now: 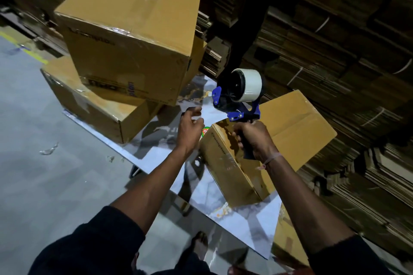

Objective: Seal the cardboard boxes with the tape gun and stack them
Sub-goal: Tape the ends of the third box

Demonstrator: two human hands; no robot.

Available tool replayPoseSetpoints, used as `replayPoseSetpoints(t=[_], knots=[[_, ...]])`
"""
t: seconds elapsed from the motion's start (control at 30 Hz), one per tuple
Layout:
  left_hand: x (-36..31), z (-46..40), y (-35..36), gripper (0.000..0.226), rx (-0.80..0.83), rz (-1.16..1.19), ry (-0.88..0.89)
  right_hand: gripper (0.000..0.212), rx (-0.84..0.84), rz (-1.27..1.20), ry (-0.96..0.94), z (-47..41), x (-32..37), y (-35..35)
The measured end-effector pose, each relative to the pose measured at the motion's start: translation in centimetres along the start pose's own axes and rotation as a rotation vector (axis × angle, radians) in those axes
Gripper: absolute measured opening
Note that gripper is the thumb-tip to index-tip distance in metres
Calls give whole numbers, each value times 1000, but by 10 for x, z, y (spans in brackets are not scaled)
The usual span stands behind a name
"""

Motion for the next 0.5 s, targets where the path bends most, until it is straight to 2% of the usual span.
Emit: replayPoseSetpoints(t=[0.03,0.1,0.2,0.27,0.37,0.5], knots=[[3,-3,1,21,-7,106,-126,11,-5,21,-12,3,0,1],[2,-6,4,19,18,270,-406,13,-12,56,-34,7,-1,4],[-3,-8,7,39,87,270,-648,21,-23,82,-60,13,-3,7],[-2,-14,11,49,150,257,-713,21,-32,109,-68,17,-5,9],[-1,-22,14,50,197,255,-787,17,-49,150,-74,21,-7,10],[-5,-25,14,19,162,326,-827,22,-68,183,-82,21,-12,10]])
Point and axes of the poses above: each hand's wrist, its own z-axis away from the middle knuckle, its own y-axis out of the palm, x = y × z, the point moved 2 cm from there along -z, towards the middle knuckle, and after that the axes turned 13 degrees about -x, right-handed, at the moved point
